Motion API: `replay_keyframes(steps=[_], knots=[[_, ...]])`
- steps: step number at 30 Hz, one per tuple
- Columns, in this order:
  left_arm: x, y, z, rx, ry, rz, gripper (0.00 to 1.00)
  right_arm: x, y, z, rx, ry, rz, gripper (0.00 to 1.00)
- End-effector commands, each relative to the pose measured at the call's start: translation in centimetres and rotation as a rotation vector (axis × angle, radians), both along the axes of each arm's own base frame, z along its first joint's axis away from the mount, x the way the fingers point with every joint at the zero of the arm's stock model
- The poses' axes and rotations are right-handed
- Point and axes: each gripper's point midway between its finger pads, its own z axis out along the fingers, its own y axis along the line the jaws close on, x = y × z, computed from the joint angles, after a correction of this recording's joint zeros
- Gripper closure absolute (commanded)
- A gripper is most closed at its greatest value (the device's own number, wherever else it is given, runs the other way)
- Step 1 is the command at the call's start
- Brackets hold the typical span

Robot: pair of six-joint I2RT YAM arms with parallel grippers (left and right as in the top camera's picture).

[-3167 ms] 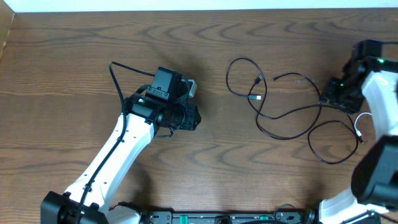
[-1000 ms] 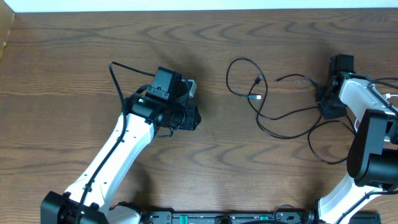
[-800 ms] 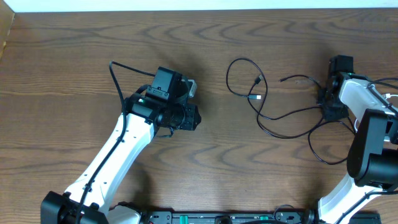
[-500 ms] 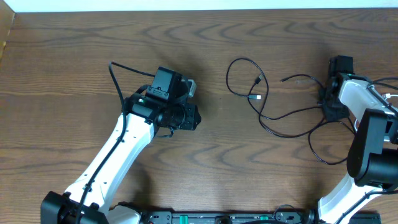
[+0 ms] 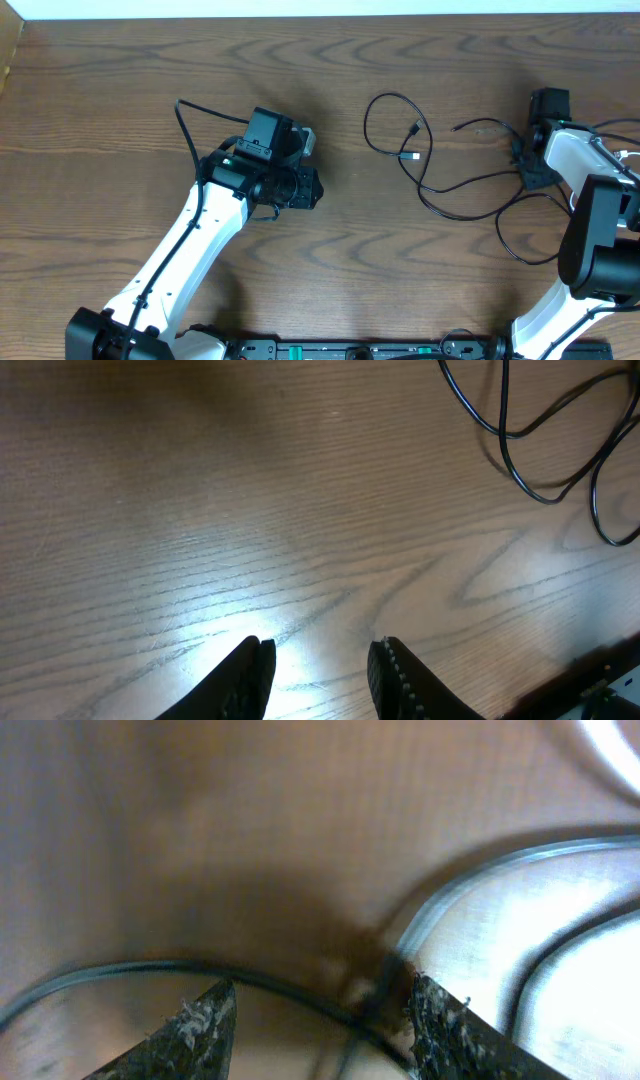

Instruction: Untangle cables

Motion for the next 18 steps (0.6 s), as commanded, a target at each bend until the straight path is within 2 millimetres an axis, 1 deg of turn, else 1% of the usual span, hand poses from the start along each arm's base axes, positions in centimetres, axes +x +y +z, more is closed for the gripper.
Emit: replay_keyframes(steps=[1,4,9,12,15,18], knots=[[0.3,-0.1,0.4,-0.012,0.0,0.009,0.63,1.0,1.9,-0.9,0.059,0.002,0.208,0.48],[0.3,-0.1,0.4,-0.012,0.0,0.009,0.63,1.5,2.6,-0.9,0.061,0.001,0.289,0.44],[0.3,-0.1,0.4,-0.012,0.0,0.009,0.64,1.6,3.3,-0.9,0.051,0.011,0.347,0.43],[0.3,-0.1,0.4,-0.012,0.0,0.009,0.64,1.7,4.0,-0.9,0.035,0.026,0.433,0.43],[0.3,-0.1,0.4,-0.012,0.0,0.009,0.64,2.3,5.4,-0.8,0.047,0.017,0.548,0.43],[0.3,-0.1,0.4,-0.012,0.0,0.009,0.64,2.6,6.4,-0.8,0.058,0.008,0.617,0.42]])
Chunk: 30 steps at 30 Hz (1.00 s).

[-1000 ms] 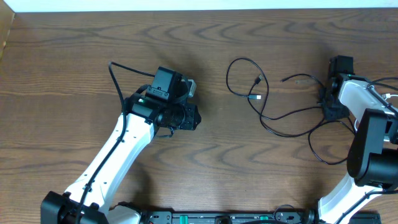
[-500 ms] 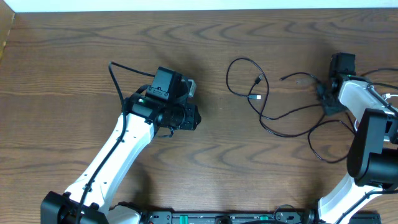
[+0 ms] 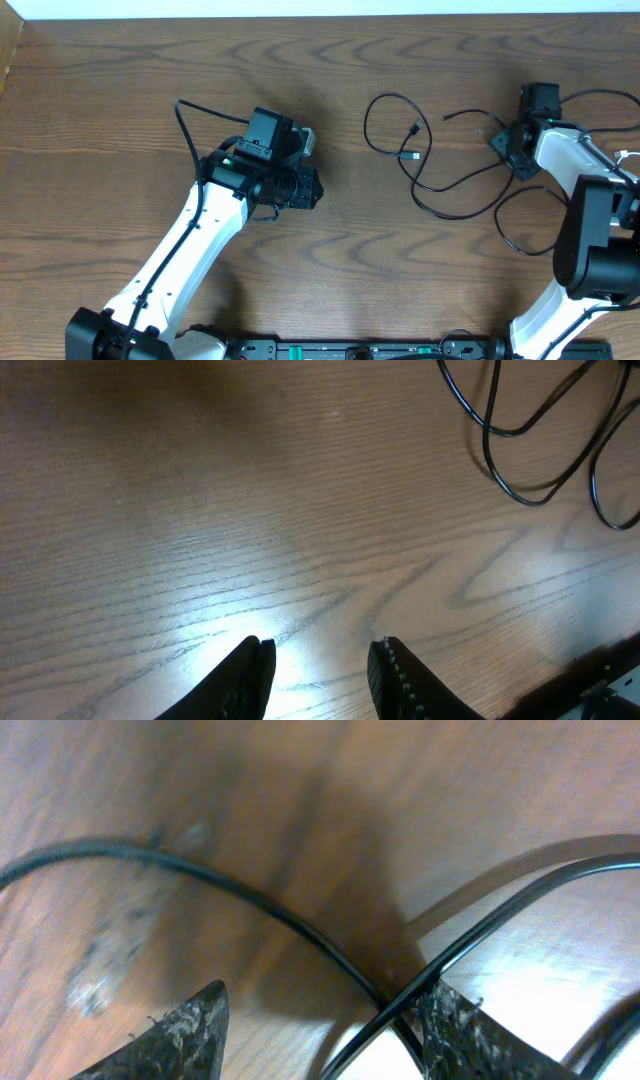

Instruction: Untangle cables

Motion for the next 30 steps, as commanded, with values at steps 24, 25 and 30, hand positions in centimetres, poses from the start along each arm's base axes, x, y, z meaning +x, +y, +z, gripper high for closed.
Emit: replay_keyframes(steps=[24,25,30], knots=[[0.3,-0.1,0.4,-0.012,-0.001,0.009,0.63,-2.0,9.7,2.2,0.164,0.018,0.627,0.99],[0.3,-0.1,0.4,-0.012,-0.001,0.009,0.64,-2.0,10.3,4.4,0.156,-0.032,0.677,0.99],[0.6,-0.3,0.5,-0.018,-0.016,0.009,0.64,-2.9,15.3,11.3,0.208,-0.244,0.98,0.99]])
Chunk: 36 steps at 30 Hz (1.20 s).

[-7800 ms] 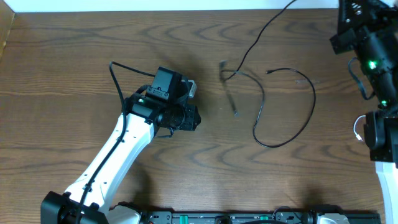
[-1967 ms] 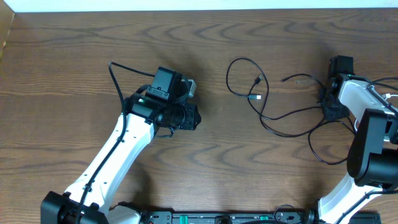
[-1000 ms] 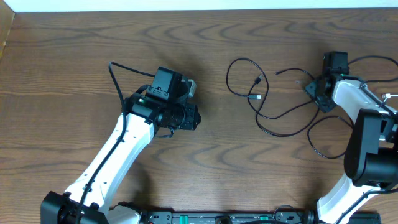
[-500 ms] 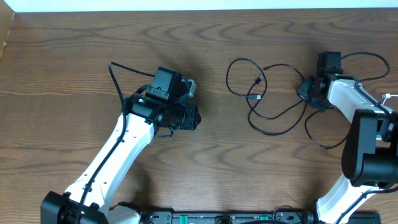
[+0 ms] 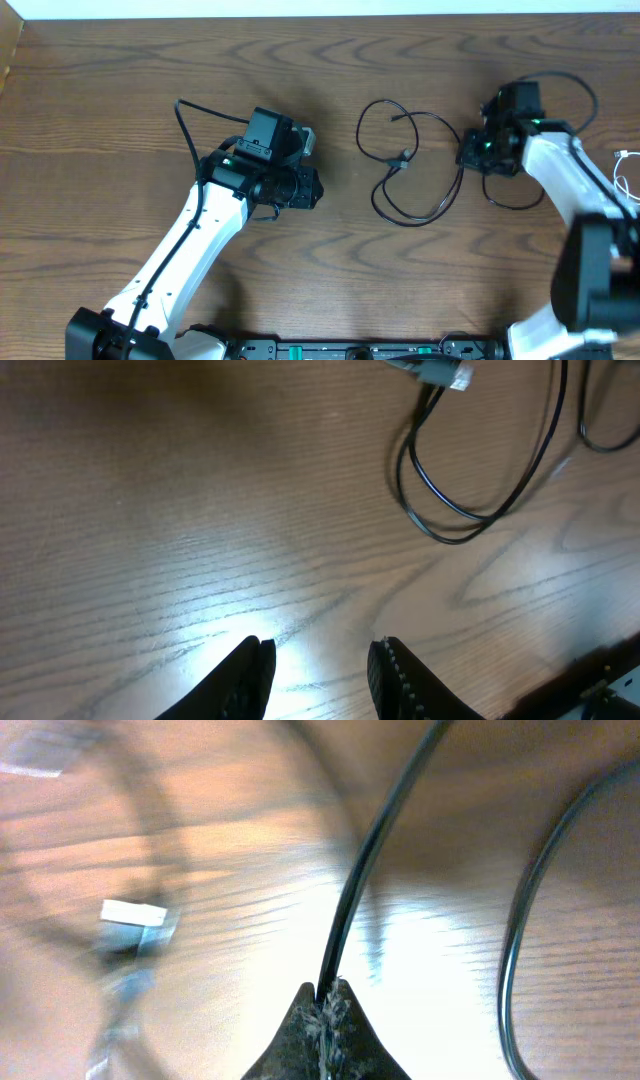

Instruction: Untangle cables

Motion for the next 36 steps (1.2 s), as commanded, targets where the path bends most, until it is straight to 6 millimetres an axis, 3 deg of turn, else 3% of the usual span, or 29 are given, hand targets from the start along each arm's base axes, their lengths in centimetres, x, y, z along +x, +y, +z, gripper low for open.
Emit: replay_keyframes(steps=[1,5,12,14,19,23,27,28,30,31,34,36], knots=[[0.7,-0.3,0.6,-0.02,-0.019,0.009,0.63,-1.0,5.4,6.6,0.113,-0.209,0.316,0.99],[0.9,-0.4,0.7,-0.024,-0.03,0.009,0.64,-3.5,8.5,8.2,0.104,-0.234,0.47,0.99],[0.9,-0.4,0.7,-0.024,-0.03,0.009,0.63,-7.3,13.3,7.4,0.119,-0.16,0.631,0.99],[0.9,-0.4,0.7,-0.024,-0.029,0.009,0.63,-7.4,14.1,7.5,0.113,-0.173,0.655,0.99],[0.9,-0.3,0.6,-0.022,-0.026,0.008,0.63,-5.2,14.1,8.2,0.067,-0.261,0.611,0.99],[0.8,-0.3,0.6,-0.021,-0.022,0.008,0.63,-1.2,11.7,10.6,-0.009,-0.395,0.462,0.99],[0.7,-0.3,0.6,-0.02,-0.019,0.008,0.63,2.7,7.2,16.6,-0.121,-0.604,0.273,0.99],[0.7,-0.3,0.6,-0.019,-0.018,0.008,0.63,3.1,6.5,18.1,-0.131,-0.648,0.247,0.99],[0.6,-0.2,0.5,-0.018,-0.014,0.008,0.63,3.8,3.1,23.8,-0.166,-0.807,0.129,0.99],[0.6,-0.3,0.5,-0.018,-0.015,0.008,0.63,3.7,1.6,25.6,-0.177,-0.854,0.069,0.99],[0.6,-0.3,0.5,-0.018,-0.015,0.008,0.63,3.0,-2.8,29.1,-0.223,-0.933,-0.101,0.99],[0.6,-0.3,0.5,-0.018,-0.015,0.008,0.63,2.4,-5.2,30.0,-0.264,-0.948,-0.174,0.99]])
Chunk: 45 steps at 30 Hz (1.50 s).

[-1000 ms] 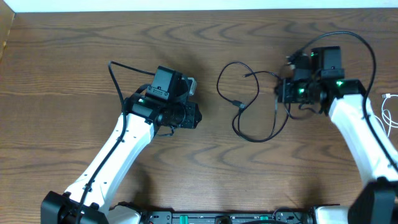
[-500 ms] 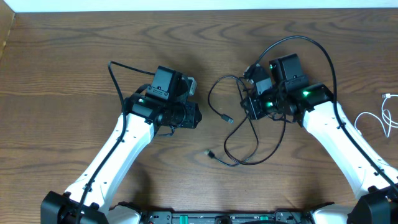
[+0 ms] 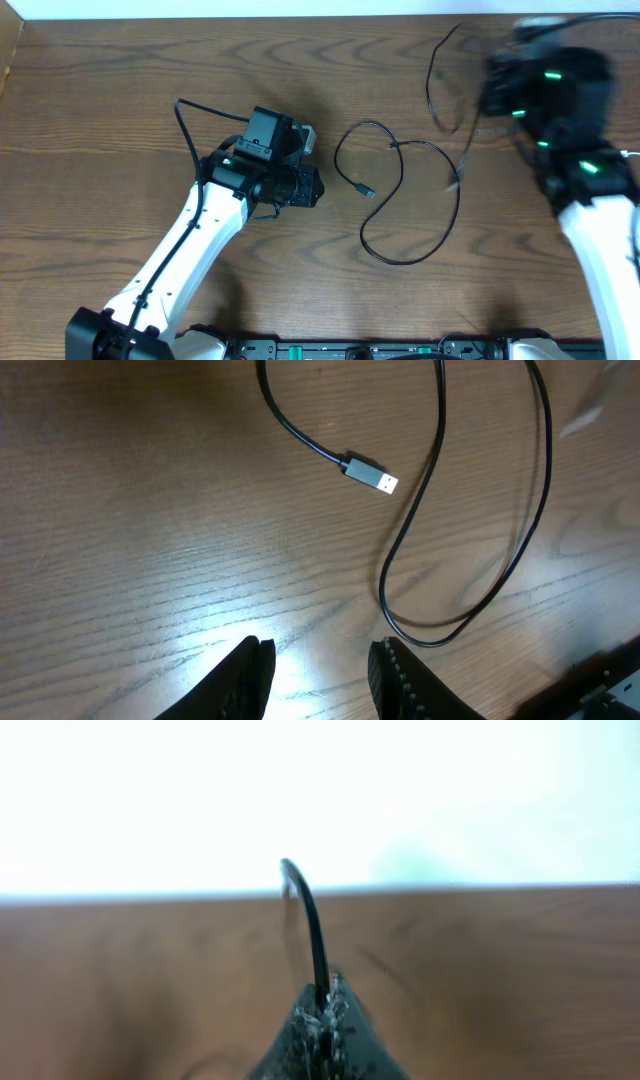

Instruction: Untangle cables

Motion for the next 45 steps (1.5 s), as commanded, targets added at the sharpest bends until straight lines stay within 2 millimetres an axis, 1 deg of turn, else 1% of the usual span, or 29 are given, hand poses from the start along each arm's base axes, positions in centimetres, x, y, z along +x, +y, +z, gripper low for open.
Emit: replay_keyframes(steps=[1,3,4,7,8,9,12,15,18,19,20,21,22,23,25,27,30,36,38,39,41,45], knots=[[0.3,-0.1,0.4,-0.012,0.001,0.008,0.63,-1.3,-6.0,3.3,0.012,-0.077,-0.231,0.99],[0.3,-0.1,0.4,-0.012,0.001,0.008,0.63,-1.9,-8.5,3.0,0.0,-0.058,-0.311,0.99],[0.3,-0.1,0.4,-0.012,0.001,0.008,0.63,-2.1,-9.3,2.7,-0.006,-0.047,-0.337,0.99],[0.3,-0.1,0.4,-0.011,0.002,0.008,0.63,-2.8,-13.2,1.1,-0.037,0.014,-0.477,0.99],[0.2,-0.1,0.4,-0.011,0.004,0.008,0.63,-3.1,-14.9,0.4,-0.054,0.04,-0.542,0.99],[0.2,-0.1,0.3,-0.01,0.005,0.009,0.63,-3.3,-15.9,-0.1,-0.063,0.056,-0.58,0.99],[0.1,0.0,0.3,-0.008,0.011,0.009,0.63,-3.9,-19.9,-1.8,-0.069,0.106,-0.731,0.99],[0.0,0.0,0.3,-0.008,0.012,0.009,0.63,-4.1,-22.7,-3.7,-0.04,0.148,-0.81,0.99],[0.0,0.0,0.2,-0.006,0.016,0.009,0.63,-4.7,-25.7,-5.8,0.015,0.188,-0.905,0.99],[-0.1,0.0,0.2,-0.004,0.02,0.009,0.63,-5.1,-26.8,-6.9,0.063,0.211,-0.945,0.99],[-0.2,0.1,0.2,-0.004,0.021,0.009,0.63,-5.0,-27.0,-7.5,0.085,0.226,-0.939,0.99],[-0.2,0.1,0.2,-0.004,0.021,0.009,0.63,-4.6,-26.7,-8.2,0.11,0.245,-0.902,0.99],[-0.1,0.0,0.2,-0.004,0.019,0.008,0.63,-3.7,-25.5,-9.4,0.16,0.281,-0.817,0.97],[-0.1,0.0,0.2,-0.005,0.018,0.009,0.63,-3.2,-24.6,-10.2,0.179,0.307,-0.762,0.94],[-0.1,0.0,0.2,-0.005,0.017,0.009,0.63,-2.7,-22.9,-11.9,0.212,0.373,-0.669,0.87],[-0.1,0.0,0.2,-0.005,0.018,0.009,0.63,-2.5,-21.5,-13.9,0.247,0.444,-0.615,0.8],[-0.1,0.0,0.2,-0.005,0.018,0.009,0.63,-2.5,-20.8,-16.4,0.251,0.528,-0.602,0.76],[-0.1,0.0,0.2,-0.005,0.018,0.009,0.63,-2.1,-19.5,-21.7,0.236,0.681,-0.557,0.7],[-0.1,0.0,0.2,-0.005,0.018,0.009,0.63,-2.0,-19.0,-23.4,0.225,0.729,-0.537,0.69],[-0.1,0.0,0.2,-0.005,0.018,0.009,0.63,-2.0,-18.5,-24.7,0.215,0.765,-0.518,0.69],[-0.1,0.0,0.2,-0.005,0.018,0.009,0.63,-2.0,-17.7,-26.4,0.195,0.813,-0.485,0.68],[-0.1,0.0,0.2,-0.005,0.018,0.009,0.63,-1.6,-16.2,-29.1,0.147,0.873,-0.437,0.68]])
